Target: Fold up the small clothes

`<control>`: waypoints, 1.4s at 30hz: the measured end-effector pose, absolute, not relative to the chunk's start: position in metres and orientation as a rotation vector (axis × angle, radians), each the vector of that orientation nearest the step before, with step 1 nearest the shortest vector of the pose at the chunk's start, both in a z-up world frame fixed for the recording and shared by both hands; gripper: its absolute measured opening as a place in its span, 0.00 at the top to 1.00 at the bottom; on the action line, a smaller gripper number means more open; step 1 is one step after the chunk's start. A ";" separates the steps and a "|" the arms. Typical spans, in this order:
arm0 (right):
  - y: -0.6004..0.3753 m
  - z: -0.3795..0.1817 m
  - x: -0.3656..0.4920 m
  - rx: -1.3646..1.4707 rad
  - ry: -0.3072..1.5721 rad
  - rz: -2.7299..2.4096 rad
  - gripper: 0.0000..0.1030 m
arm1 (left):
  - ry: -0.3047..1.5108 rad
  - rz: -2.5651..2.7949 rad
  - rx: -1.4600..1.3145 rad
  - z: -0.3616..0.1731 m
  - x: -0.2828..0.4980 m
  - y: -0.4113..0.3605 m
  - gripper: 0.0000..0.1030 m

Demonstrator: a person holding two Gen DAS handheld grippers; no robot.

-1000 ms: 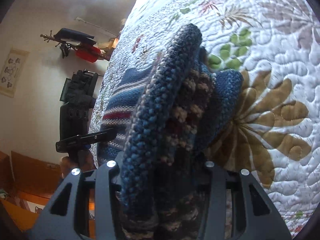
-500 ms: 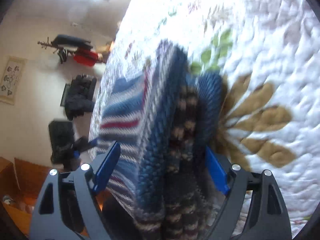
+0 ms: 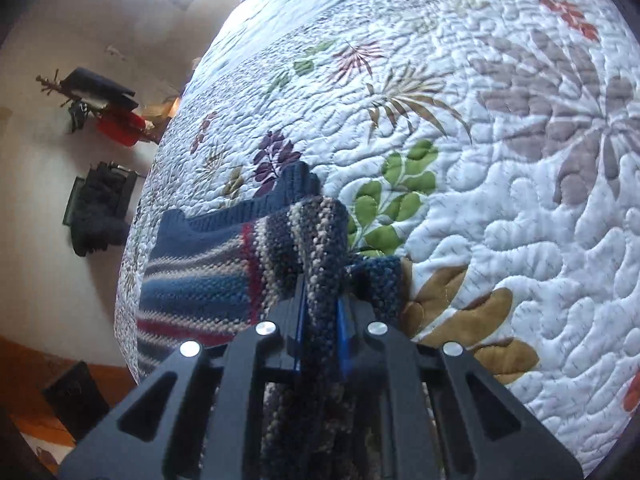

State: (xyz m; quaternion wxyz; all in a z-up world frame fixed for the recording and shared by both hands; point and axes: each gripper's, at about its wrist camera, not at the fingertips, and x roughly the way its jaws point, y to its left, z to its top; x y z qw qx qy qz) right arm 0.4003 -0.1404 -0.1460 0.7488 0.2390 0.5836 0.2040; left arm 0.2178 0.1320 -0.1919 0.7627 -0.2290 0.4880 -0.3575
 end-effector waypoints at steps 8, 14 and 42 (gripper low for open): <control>-0.154 -0.078 0.318 0.509 1.098 0.582 0.74 | 1.048 -0.798 -0.555 -0.199 0.215 0.142 0.16; -0.145 -0.119 0.276 0.386 1.191 0.537 0.95 | 1.043 -0.788 -0.569 -0.205 0.212 0.143 0.13; -0.115 -0.017 0.050 0.062 0.917 0.188 0.03 | 0.790 -0.188 -0.006 -0.095 0.002 0.098 0.04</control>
